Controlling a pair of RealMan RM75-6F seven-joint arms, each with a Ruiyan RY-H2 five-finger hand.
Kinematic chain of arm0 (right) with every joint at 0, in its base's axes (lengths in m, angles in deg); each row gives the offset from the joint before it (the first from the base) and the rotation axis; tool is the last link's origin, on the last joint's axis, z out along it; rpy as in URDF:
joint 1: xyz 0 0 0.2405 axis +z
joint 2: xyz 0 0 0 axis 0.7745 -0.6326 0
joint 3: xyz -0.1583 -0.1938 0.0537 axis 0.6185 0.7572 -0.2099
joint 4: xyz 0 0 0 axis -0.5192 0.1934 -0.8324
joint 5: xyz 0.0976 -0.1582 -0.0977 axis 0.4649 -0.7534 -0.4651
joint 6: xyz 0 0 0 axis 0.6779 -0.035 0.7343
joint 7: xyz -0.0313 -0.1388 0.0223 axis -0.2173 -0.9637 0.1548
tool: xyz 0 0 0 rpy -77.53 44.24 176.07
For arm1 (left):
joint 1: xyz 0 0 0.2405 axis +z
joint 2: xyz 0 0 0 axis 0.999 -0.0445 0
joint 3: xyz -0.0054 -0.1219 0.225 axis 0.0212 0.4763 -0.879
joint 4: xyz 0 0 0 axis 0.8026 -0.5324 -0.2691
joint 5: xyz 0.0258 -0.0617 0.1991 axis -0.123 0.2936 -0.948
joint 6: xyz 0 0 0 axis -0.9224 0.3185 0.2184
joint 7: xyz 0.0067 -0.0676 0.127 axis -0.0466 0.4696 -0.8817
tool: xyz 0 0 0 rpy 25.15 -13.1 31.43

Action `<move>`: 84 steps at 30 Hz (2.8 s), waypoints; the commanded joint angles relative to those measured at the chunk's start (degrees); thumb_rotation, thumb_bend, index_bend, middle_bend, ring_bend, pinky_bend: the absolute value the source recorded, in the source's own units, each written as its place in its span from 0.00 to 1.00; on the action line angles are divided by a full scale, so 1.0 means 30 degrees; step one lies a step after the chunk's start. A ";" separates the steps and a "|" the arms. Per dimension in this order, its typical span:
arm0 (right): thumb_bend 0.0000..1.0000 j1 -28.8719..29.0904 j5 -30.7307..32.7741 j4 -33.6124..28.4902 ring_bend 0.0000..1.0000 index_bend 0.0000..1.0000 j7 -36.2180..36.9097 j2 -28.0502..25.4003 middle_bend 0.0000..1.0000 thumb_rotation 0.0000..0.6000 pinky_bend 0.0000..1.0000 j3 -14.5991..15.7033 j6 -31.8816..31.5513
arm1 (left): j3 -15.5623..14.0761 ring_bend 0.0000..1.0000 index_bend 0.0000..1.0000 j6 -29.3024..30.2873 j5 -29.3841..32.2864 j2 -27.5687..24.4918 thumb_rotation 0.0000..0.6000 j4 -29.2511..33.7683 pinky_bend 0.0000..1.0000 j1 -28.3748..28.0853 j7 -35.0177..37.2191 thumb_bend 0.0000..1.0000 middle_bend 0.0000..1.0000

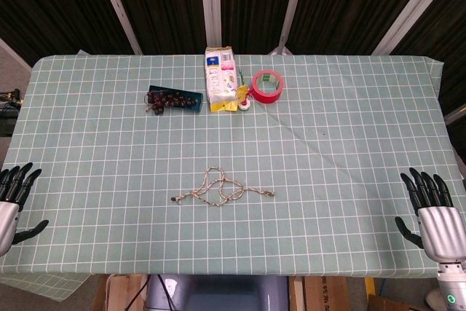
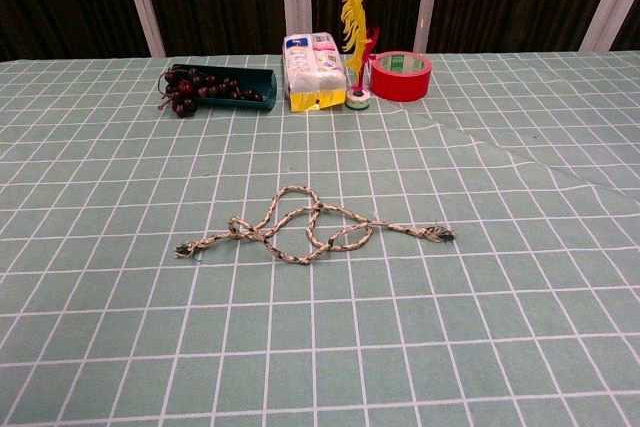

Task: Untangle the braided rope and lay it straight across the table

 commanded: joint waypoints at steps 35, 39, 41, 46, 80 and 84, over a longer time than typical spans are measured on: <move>0.33 0.6507 0.5091 -0.6049 0.00 0.34 -0.5308 0.4757 0.09 1.00 0.00 -0.3058 0.7382 | 0.0105 0.00 0.02 0.0170 -0.0094 -0.0067 1.00 0.0031 0.00 -0.0023 0.0054 0.04 0.00; 0.33 0.7273 0.6609 -0.4916 0.00 0.36 -0.6641 0.6813 0.10 1.00 0.00 -0.3208 0.7746 | 0.0129 0.00 0.02 -0.0003 0.0056 -0.0096 1.00 0.0030 0.00 -0.0074 0.0229 0.04 0.00; 0.33 0.7518 0.7019 -0.4392 0.00 0.37 -0.7003 0.7560 0.10 1.00 0.00 -0.3173 0.7861 | 0.0139 0.00 0.02 -0.0040 0.0066 -0.0101 1.00 0.0021 0.00 -0.0100 0.0269 0.04 0.00; 0.32 0.8185 0.8038 -0.2423 0.00 0.44 -0.7749 0.9764 0.12 1.00 0.00 -0.3184 0.8022 | 0.0130 0.00 0.02 -0.0175 0.0087 -0.0094 1.00 0.0003 0.00 -0.0169 0.0371 0.04 0.00; 0.34 0.9562 0.9765 0.2131 0.00 0.54 -0.7332 1.3737 0.13 1.00 0.00 -0.3638 0.8096 | 0.0194 0.00 0.03 -0.0844 0.0382 0.0125 1.00 -0.0068 0.00 -0.0577 0.0707 0.04 0.00; 0.35 0.9599 1.0106 0.2361 0.00 0.54 -0.7443 1.3922 0.13 1.00 0.00 -0.3647 0.8165 | 0.0185 0.00 0.03 -0.0828 0.0395 0.0089 1.00 -0.0048 0.00 -0.0568 0.0781 0.04 0.00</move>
